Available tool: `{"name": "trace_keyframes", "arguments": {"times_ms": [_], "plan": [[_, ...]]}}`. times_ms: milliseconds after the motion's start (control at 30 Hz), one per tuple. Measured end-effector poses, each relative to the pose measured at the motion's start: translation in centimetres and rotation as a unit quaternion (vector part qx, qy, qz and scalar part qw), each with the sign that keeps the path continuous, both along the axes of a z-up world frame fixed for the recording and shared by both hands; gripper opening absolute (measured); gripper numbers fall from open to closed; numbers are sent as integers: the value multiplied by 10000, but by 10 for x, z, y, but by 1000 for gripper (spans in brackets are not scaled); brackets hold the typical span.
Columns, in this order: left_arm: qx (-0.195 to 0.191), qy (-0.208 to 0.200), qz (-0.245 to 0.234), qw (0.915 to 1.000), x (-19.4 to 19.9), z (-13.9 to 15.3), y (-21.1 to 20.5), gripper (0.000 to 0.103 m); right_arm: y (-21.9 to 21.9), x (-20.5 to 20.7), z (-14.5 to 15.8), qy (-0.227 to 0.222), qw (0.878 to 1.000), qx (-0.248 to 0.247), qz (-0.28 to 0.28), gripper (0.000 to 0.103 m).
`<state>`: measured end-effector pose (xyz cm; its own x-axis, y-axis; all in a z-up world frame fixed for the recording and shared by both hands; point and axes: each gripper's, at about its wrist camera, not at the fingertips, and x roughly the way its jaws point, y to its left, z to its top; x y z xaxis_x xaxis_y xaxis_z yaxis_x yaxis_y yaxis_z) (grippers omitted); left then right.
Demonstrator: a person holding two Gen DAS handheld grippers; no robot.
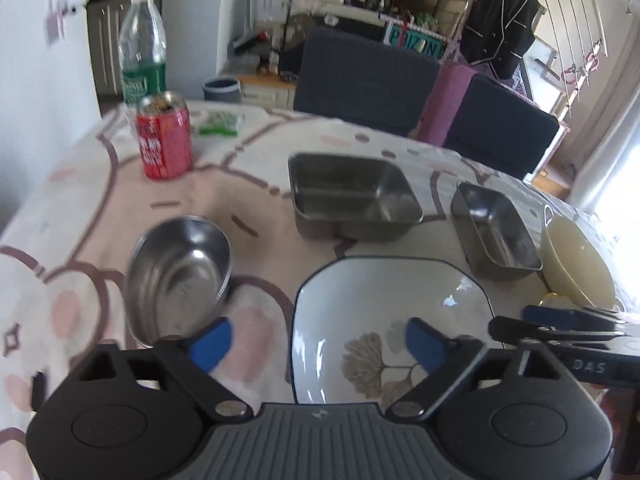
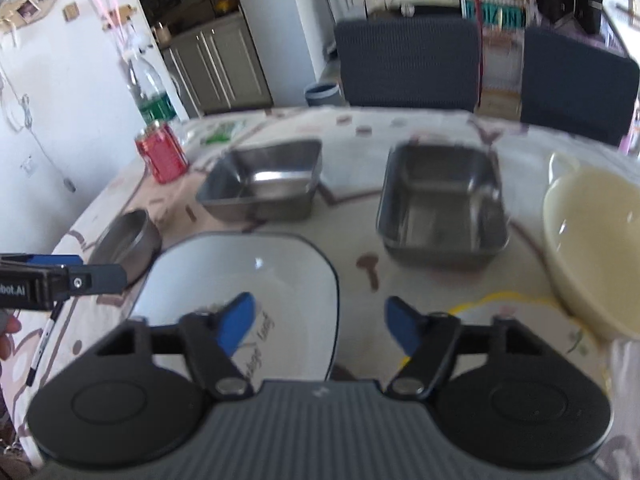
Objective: Organize plates and bowls
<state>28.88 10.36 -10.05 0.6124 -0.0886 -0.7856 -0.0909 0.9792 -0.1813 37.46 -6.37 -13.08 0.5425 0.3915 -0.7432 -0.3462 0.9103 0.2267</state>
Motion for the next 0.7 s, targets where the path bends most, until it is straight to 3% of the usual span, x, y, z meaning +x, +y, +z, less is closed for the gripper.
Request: {"name": "trace_keyframes", "arguments": {"times_ms": [33, 100, 300, 433, 500, 700], "plan": [[-53, 46, -36, 10000, 2, -3, 1, 77, 0, 2, -3, 89, 10000, -3, -2, 70], [-173, 177, -73, 9997, 5, -11, 4, 58, 0, 6, -10, 277, 9996, -16, -36, 62], [-372, 494, -10, 9981, 13, -28, 10, 28, 0, 15, -28, 740, 9972, 84, -115, 42], [-434, 674, -2, 9968, 17, -38, 15, 20, 3, 18, -37, 903, 9958, 98, -81, 26], [-478, 794, 7, 9957, 19, -45, 18, 12, 5, 19, -40, 935, 9955, 112, -55, 23], [-819, 796, 4, 9935, 20, -52, 28, 10, 10, 18, -40, 855, 9963, -57, -55, 18]]}}
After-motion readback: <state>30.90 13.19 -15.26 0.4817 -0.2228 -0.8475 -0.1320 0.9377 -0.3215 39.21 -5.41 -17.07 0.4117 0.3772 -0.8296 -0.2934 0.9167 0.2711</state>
